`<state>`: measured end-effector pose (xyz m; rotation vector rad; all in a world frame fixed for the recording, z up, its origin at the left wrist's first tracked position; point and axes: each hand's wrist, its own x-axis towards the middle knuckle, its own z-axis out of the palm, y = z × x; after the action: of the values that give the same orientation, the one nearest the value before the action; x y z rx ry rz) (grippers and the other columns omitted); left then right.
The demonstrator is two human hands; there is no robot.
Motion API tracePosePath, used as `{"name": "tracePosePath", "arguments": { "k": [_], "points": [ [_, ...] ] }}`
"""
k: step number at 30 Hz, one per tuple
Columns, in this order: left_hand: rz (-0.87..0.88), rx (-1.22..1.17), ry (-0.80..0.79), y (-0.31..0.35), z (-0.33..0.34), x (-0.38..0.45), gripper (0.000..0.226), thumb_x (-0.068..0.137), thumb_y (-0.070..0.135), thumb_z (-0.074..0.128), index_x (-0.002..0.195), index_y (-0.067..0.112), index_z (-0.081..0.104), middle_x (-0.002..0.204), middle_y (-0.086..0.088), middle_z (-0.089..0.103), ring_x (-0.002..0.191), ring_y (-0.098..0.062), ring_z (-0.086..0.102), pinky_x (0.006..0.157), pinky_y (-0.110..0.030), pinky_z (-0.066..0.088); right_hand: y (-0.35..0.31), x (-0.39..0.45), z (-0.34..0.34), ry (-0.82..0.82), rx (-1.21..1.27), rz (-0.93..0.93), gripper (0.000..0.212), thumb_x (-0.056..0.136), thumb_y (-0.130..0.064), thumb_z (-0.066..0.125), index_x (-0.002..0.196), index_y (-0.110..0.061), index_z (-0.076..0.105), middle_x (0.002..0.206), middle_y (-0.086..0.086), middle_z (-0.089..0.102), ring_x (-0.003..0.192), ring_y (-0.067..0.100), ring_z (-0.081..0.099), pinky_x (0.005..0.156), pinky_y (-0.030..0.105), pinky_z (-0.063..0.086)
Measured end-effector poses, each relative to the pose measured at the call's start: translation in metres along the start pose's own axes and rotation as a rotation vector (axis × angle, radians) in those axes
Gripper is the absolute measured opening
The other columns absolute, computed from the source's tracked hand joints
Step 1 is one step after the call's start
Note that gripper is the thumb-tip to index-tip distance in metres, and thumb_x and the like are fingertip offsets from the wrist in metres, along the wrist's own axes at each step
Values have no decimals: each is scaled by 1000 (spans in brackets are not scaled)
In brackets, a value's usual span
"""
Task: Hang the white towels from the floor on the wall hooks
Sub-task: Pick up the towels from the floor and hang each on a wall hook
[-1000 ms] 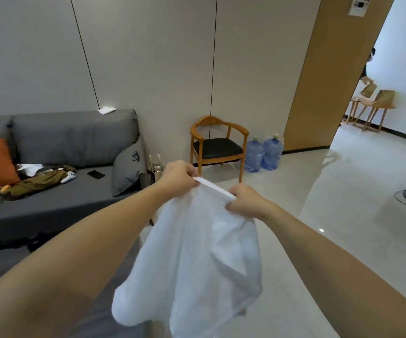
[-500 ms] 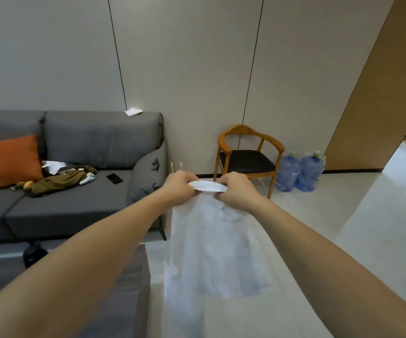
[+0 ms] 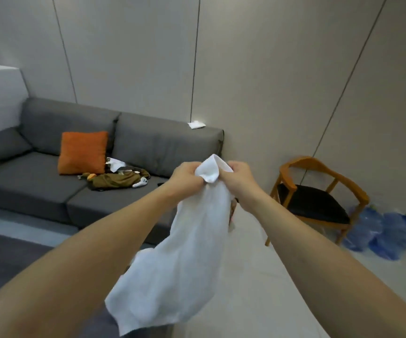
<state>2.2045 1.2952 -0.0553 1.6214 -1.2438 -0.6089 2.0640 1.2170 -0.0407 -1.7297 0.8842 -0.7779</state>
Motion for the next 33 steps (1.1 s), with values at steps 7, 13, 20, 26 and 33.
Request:
{"name": "tracePosePath", "arguments": {
  "k": [7,13,20,26,33],
  "points": [
    [-128,-78,506,-32,-118,2,21,93,45,61,87,27,71,81,12,73,78,-3,69,60,-18,51,-5,65,79,-721,-102,12,43,63,-35,92,94,-9,77,95,7,77,89,24,74,73,31,58],
    [-293,10,1016,-46,-189,-48,25,91,44,58,73,30,66,75,15,66,76,-8,62,59,-25,46,-21,111,142,-1026,-356,-239,16,78,-19,83,76,-29,71,72,-15,74,67,2,71,60,18,55],
    [-423,97,1455,-27,-207,-118,30,95,44,54,99,17,68,98,-5,69,91,-25,65,80,-36,55,-50,127,186,-923,-239,-591,32,93,-31,64,82,-2,69,75,10,66,68,16,57,63,30,44],
    [-493,260,1653,0,-172,-181,21,94,41,57,94,23,68,96,-5,70,94,-27,65,90,-44,54,-61,120,205,-823,-205,-753,24,94,-24,62,71,-19,64,71,0,62,76,23,58,66,32,41],
    [-569,384,1787,34,-152,-234,18,94,39,60,91,24,67,88,5,64,91,-21,61,76,-33,49,-77,99,224,-865,-147,-894,43,92,-35,63,56,-13,53,54,-1,50,54,16,47,52,31,34]
  ]
}}
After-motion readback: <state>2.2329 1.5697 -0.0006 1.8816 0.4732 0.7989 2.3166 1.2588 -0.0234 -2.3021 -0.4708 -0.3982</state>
